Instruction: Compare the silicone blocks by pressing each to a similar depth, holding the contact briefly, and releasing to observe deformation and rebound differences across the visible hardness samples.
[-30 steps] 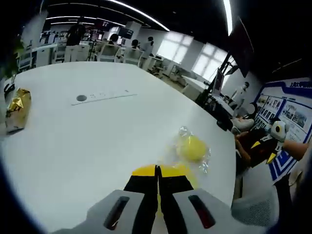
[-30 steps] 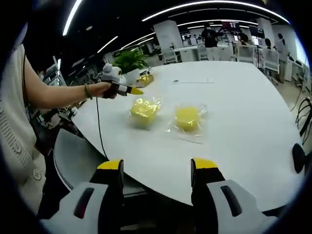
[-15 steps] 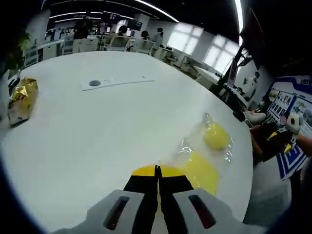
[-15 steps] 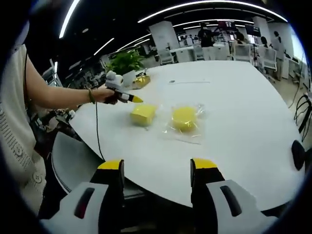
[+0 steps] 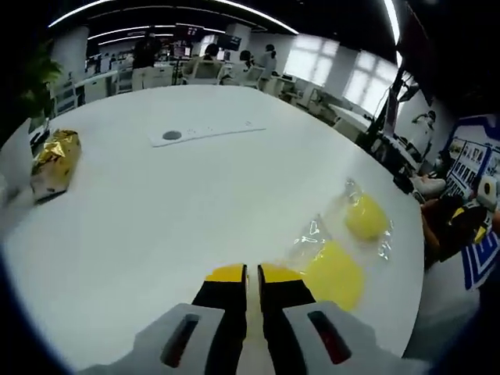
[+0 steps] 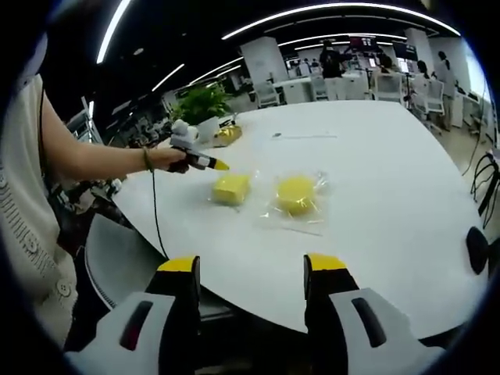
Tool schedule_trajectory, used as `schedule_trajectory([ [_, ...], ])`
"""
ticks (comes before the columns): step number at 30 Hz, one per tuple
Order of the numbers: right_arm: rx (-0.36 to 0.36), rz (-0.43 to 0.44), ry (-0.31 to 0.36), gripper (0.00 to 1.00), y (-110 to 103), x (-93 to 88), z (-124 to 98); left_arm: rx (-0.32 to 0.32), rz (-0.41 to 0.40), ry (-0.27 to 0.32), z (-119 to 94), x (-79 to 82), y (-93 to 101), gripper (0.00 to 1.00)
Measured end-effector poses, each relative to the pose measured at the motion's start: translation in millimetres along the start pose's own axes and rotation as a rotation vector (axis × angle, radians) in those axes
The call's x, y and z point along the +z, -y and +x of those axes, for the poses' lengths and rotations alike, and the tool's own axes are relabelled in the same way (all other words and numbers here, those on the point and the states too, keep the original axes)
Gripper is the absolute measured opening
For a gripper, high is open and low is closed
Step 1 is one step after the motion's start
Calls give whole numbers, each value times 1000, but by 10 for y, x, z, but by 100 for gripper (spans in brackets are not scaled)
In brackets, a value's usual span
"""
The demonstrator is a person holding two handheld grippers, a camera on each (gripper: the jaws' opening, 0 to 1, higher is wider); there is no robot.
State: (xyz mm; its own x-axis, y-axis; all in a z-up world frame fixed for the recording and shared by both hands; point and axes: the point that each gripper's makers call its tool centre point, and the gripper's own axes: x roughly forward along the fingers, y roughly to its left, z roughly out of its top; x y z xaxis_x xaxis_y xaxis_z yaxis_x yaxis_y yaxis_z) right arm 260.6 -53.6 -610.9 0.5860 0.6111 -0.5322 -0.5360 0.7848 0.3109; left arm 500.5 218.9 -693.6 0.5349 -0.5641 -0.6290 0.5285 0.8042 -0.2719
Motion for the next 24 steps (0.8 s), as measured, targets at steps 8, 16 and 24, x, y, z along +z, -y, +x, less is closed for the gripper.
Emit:
schedule_trajectory([
  [8, 17, -7, 41, 50, -54, 101, 9, 16, 34, 37, -297, -8, 179, 27],
  [16, 22, -19, 76, 51, -64, 148, 52, 28, 112, 28, -657, -320, 476, 42],
  [24, 26, -50, 110, 52, -24, 178, 96, 35, 54, 88, -1114, -611, 796, 46],
])
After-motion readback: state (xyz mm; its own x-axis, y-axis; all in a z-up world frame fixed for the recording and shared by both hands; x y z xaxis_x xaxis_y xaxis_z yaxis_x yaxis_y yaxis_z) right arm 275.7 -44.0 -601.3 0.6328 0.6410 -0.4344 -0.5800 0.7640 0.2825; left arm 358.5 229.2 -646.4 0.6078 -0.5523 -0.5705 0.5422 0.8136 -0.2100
